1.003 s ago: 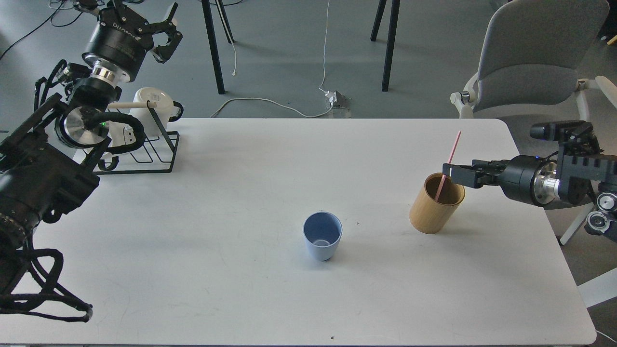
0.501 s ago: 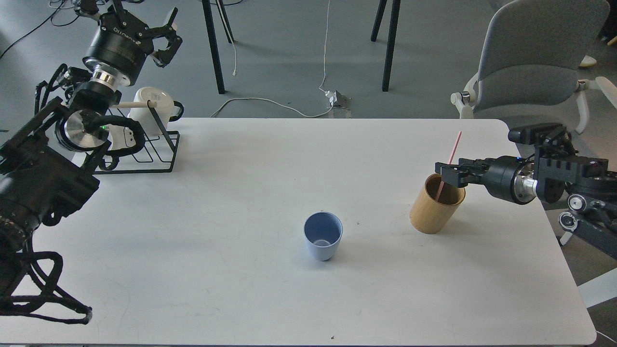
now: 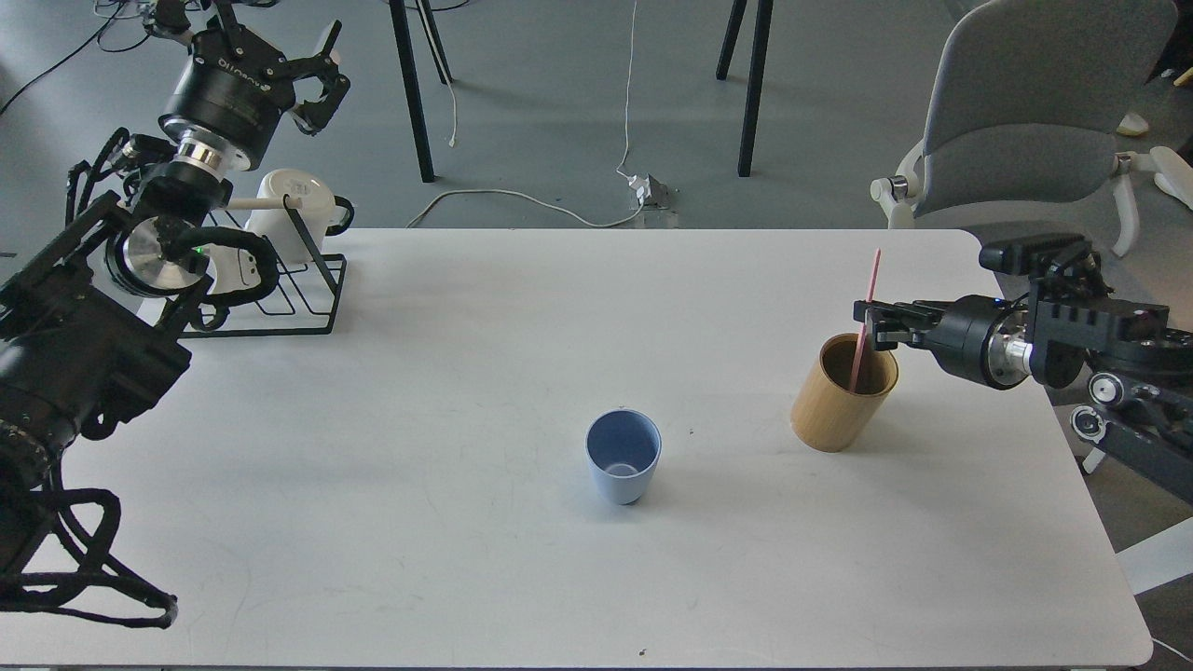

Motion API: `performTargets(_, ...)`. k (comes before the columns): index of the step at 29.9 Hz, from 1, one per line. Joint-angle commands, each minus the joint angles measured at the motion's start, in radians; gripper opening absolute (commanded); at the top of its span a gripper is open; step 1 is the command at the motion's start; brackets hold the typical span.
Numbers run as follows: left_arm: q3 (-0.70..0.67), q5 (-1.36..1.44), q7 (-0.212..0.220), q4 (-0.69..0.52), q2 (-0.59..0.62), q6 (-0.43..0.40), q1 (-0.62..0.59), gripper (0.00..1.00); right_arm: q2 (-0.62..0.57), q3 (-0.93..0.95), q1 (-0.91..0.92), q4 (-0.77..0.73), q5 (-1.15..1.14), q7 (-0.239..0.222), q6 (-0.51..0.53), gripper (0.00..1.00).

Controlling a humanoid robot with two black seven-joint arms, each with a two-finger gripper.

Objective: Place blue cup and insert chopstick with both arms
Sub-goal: 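Grasp the red straw in the tan cup with the right gripper, then pull the red straw up out of the tan cup, then carry the straw over the blue cup and lower it inside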

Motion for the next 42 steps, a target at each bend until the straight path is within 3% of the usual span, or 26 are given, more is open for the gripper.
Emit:
performTargets(1,0.000,0.000,0.000,0.000,0.000,0.000,-0.001,0.99,-0.021,0.000,0.005,0.039,0.003,0.001,-0.001,0.01)
performTargets(9,0.000,0.000,0.000,0.000,0.001,0.000,-0.001,0.99,-0.200,0.013,0.079,0.249,0.038,-0.002,0.008,0.01)
performTargets(13,0.000,0.000,0.000,-0.002,0.003,0.000,-0.003,0.99,-0.239,0.010,0.157,0.309,0.095,-0.005,0.028,0.01)
performTargets(19,-0.002,0.000,0.000,-0.002,0.006,0.000,-0.003,0.99,-0.234,0.009,0.376,0.307,0.103,-0.021,0.145,0.01)
performTargets(23,-0.003,0.000,-0.012,-0.002,-0.002,0.000,-0.003,0.99,-0.071,0.000,0.407,0.297,0.165,-0.048,0.154,0.01)
performTargets(31,-0.003,0.000,-0.018,-0.002,-0.003,0.000,-0.003,0.99,0.209,-0.001,0.300,0.191,0.199,-0.035,0.139,0.01)
performTargets(42,-0.006,-0.003,-0.021,-0.002,-0.003,0.000,-0.003,0.99,0.346,-0.095,0.224,0.116,0.183,-0.029,0.139,0.01)
